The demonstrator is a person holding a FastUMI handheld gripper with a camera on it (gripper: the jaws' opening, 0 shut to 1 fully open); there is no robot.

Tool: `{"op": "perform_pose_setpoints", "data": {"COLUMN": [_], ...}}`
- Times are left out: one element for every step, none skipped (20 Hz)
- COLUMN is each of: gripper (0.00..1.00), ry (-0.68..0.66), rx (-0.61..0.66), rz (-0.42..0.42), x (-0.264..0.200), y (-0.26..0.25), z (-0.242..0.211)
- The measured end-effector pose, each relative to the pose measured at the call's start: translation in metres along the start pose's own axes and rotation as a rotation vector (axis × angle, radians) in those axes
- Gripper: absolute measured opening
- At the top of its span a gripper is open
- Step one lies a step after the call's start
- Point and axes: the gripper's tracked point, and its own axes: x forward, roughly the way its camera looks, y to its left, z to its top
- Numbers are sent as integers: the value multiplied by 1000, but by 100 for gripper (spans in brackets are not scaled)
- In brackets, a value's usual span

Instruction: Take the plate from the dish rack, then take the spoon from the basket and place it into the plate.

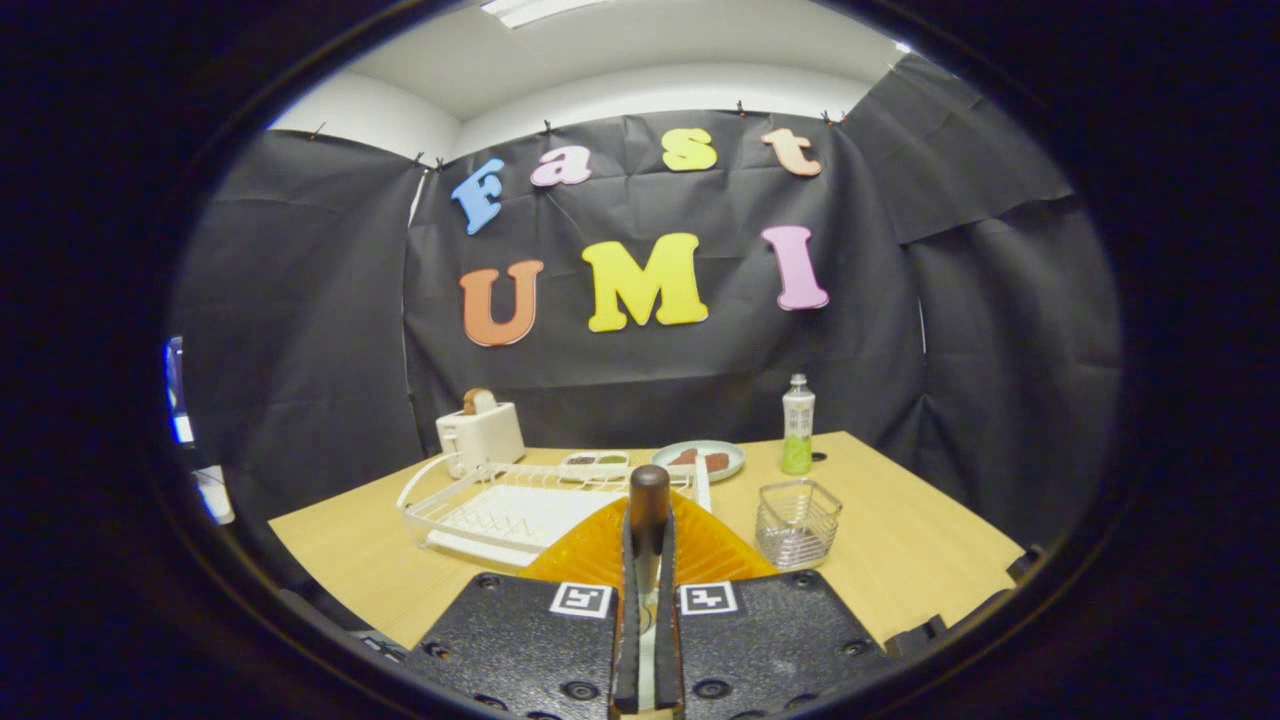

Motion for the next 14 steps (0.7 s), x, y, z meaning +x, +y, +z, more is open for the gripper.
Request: {"op": "perform_pose_setpoints", "data": {"gripper": [11,11,11,11,11,11,11,11,11,11,11,11,12,14], "ry": [15,28,37,44,51,57,61,66,70,75,82,76,80,82], "rx": [8,18,29,38,47,57,66,76,86,93,94,98,97,89], "rz": [7,14,19,22,23,26,31,36,41,44,43,46,44,42], "x": [4,8,11,13,15,16,17,18,19,20,22,21,22,23], "y": [3,5,7,8,8,8,9,9,9,9,8,8,5,3], "z": [-8,-14,-20,-25,-29,-32,-35,-38,-40,-43,-46,-44,-45,-45]}}
